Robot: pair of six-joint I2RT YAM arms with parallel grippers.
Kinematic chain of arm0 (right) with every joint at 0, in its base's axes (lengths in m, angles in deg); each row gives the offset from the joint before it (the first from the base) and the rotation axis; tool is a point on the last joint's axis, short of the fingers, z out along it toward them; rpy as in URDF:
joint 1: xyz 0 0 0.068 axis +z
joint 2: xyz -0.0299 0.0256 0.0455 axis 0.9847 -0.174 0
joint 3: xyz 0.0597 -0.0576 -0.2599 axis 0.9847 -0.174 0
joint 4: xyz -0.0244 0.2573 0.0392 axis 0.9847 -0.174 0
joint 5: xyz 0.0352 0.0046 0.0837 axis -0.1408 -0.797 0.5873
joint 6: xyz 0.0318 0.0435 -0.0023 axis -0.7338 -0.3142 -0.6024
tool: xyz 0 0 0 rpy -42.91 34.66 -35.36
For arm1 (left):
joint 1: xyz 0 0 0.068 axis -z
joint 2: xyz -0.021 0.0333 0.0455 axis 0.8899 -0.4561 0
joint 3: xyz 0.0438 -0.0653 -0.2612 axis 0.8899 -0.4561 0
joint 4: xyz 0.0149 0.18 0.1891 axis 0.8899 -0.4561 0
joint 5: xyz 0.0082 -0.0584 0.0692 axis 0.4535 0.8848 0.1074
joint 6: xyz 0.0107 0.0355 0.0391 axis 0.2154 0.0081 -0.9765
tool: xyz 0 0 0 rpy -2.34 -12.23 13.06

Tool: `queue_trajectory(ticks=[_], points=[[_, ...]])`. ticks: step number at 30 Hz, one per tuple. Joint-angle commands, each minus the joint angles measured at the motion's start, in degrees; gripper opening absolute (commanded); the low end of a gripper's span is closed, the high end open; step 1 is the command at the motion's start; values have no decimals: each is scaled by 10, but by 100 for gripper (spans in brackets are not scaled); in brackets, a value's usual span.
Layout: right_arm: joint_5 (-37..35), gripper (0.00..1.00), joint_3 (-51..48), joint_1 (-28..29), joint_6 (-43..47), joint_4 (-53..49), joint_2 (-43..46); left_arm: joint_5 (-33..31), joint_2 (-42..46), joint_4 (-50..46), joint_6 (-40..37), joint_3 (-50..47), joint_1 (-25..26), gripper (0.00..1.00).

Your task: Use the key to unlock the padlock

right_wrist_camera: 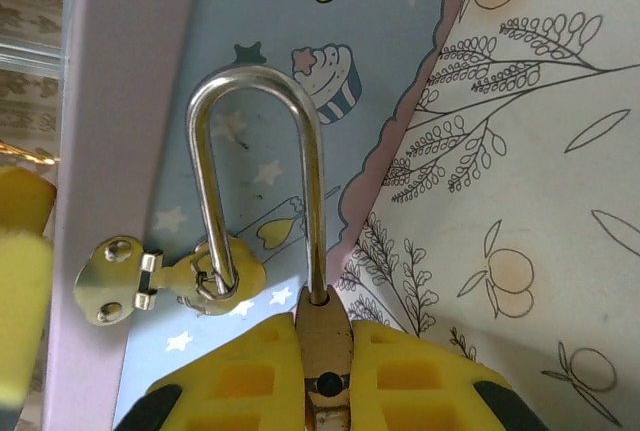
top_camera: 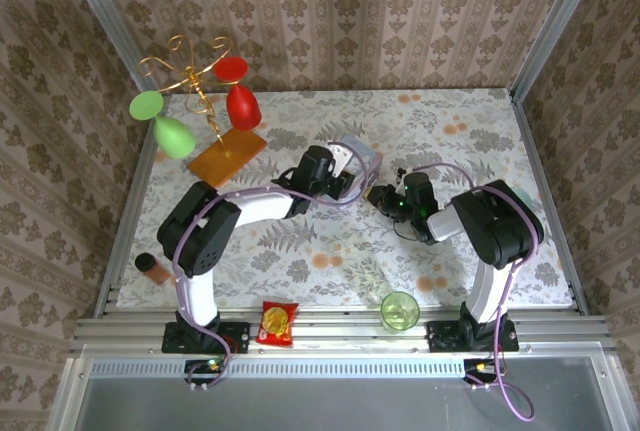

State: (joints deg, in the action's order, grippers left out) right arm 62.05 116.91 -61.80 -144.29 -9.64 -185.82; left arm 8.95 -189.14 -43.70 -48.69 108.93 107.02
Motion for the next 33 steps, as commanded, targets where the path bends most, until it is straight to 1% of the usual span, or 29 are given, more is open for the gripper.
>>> queue_trajectory(ticks=[1,3,5,7,9,11,14,16,18,20,23,30,33], points=[[-22,0,-28,8,-56,78,-9,-58,9,-87,-50,1,25,54],[-46,0,-47,6,-72,89,1,-83,-3,-123,-83,23,41,58],[-45,0,-49,7,-71,83,11,-105,-15,-153,-112,38,56,60],[-37,0,-39,9,-68,75,10,-111,-24,-177,-127,44,61,59],[-37,0,-35,8,-82,89,1,-109,-27,-198,-132,43,63,57],[-36,0,-33,9,-107,122,-17,-121,-20,-201,-133,30,65,58],[-35,0,-33,13,-142,171,-41,-129,-4,-194,-134,14,65,63],[-36,0,-35,14,-148,183,-46,-128,0,-195,-137,18,67,63],[-40,0,-39,10,-135,168,-37,-125,-3,-202,-146,25,70,63],[-38,0,-43,3,-117,142,-22,-143,-9,-206,-156,32,76,63],[-28,0,-46,-11,-100,103,0,-145,-12,-205,-153,29,72,63],[-1,0,-47,-31,-97,119,-2,-138,-2,-192,-155,9,59,61],[27,0,-32,-34,-78,75,8,-141,2,-197,-149,10,54,61]])
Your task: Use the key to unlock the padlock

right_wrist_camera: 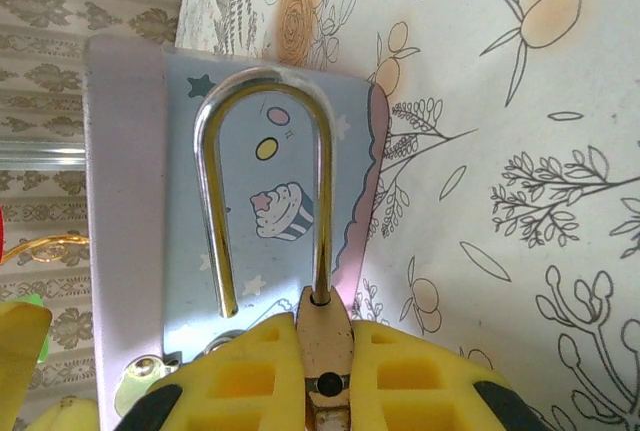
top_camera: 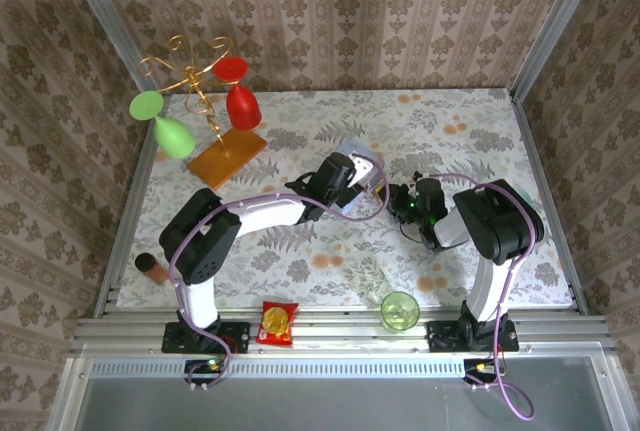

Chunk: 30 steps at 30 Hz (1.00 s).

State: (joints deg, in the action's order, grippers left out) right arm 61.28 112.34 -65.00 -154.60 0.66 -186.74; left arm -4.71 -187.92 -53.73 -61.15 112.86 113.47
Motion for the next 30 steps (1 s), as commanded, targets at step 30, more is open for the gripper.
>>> queue_trajectory(ticks=[30], points=[[143,8,242,-107,460,-898,60,58,42,-72,7,-45,-124,61]])
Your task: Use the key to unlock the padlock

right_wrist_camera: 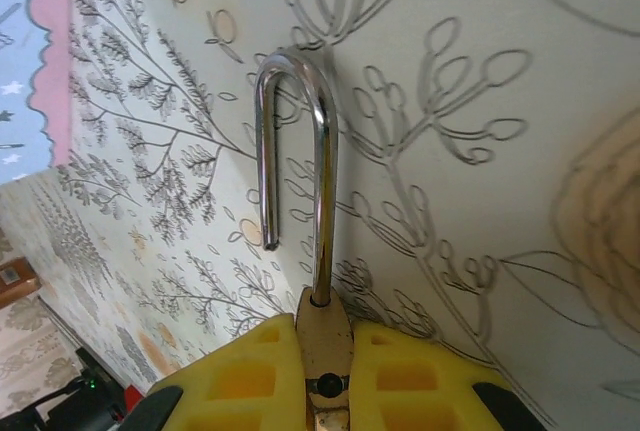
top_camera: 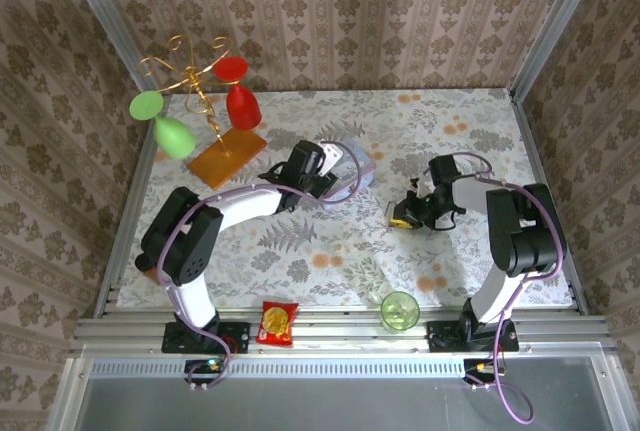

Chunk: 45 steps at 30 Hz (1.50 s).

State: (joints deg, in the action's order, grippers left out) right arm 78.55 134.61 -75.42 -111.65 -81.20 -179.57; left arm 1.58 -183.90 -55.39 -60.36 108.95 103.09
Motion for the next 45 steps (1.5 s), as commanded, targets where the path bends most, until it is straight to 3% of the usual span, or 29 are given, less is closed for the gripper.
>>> queue_trajectory(ticks=[1,3,5,9,12,13,14,17,20,30,39,45], points=[[-37,12,25,-3,28,-81,-12,-4,5,-54,-4,-4,-25,62],[-43,24,38,-3,31,-108,-15,-13,12,-59,-5,6,-30,64],[-50,29,47,-3,33,-119,-15,-18,25,-62,-3,14,-31,65],[-102,30,60,-3,44,-148,-7,-13,60,-70,19,14,-29,67],[-119,32,72,-3,56,-163,-6,-21,89,-92,52,4,-16,77],[-121,32,73,-1,54,-159,-3,-31,102,-93,61,-7,-6,84],[-130,33,74,1,51,-155,3,-51,115,-90,70,-22,9,99],[-167,37,77,5,46,-142,24,-90,145,-92,120,-56,39,100],[-217,39,82,11,45,-121,44,-87,147,-79,180,-86,49,100],[-237,44,90,37,49,-88,64,-107,31,-34,224,-84,56,100],[-221,45,71,40,35,-23,84,-90,19,13,236,-92,-20,100],[-246,45,76,40,42,-14,86,-51,-15,6,217,-45,-47,100]])
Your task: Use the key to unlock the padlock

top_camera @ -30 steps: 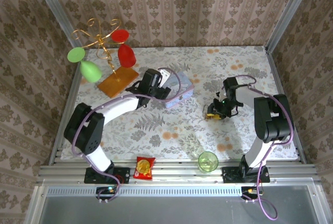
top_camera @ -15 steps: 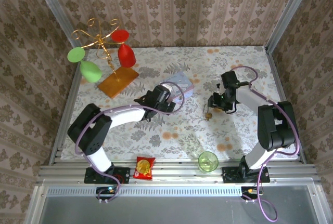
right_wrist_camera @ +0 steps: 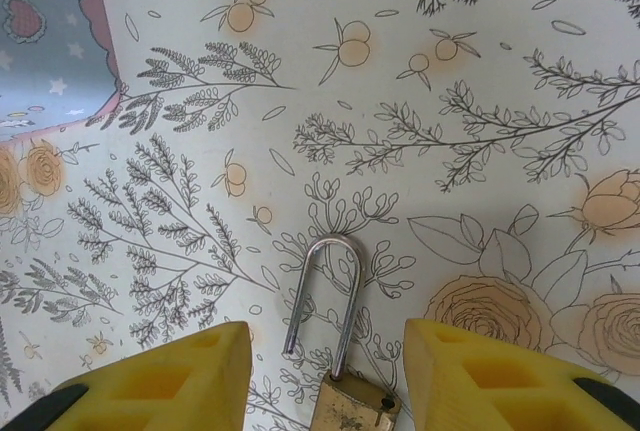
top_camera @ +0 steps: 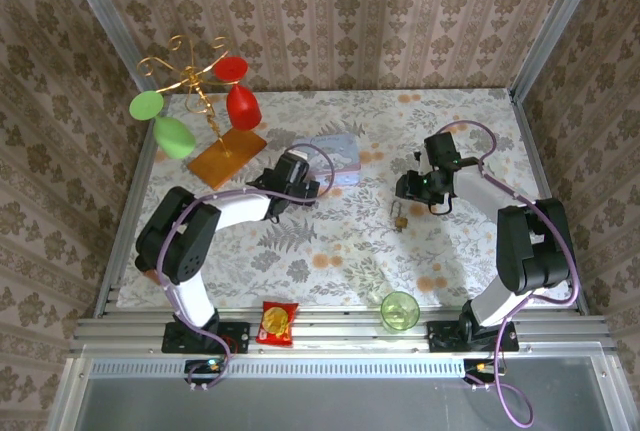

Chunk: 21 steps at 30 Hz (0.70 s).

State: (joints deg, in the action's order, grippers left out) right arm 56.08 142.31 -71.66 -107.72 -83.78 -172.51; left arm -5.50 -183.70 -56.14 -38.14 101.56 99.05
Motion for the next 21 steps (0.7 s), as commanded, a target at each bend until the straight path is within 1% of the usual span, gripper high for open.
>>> queue_trajectory(ticks=[1,5,6,7,9,10,12,15,17,19,21], points=[[-27,45,1,2,3,12,17,23,-23,12,-6,34,-11,100],[-47,47,6,1,9,16,34,24,-18,4,-12,36,-16,99],[-54,49,6,1,12,18,40,29,-9,7,-9,29,-15,99],[-66,54,5,1,18,22,48,41,5,12,-5,17,-14,99],[-103,99,-2,1,32,31,69,59,49,27,-5,-17,-9,100],[-131,100,-8,2,40,38,82,63,79,34,-12,-38,-6,100],[-178,100,-31,2,59,67,112,44,142,37,-31,-73,-6,100],[-243,100,-89,0,87,151,161,23,211,29,-63,-114,-27,100],[-261,100,-135,-2,129,233,176,3,237,13,-74,-135,-52,100],[-259,100,-190,-3,168,333,184,-16,261,34,-85,-168,-77,100],[-256,100,-237,-3,194,422,187,26,296,61,-64,-200,-118,100]])
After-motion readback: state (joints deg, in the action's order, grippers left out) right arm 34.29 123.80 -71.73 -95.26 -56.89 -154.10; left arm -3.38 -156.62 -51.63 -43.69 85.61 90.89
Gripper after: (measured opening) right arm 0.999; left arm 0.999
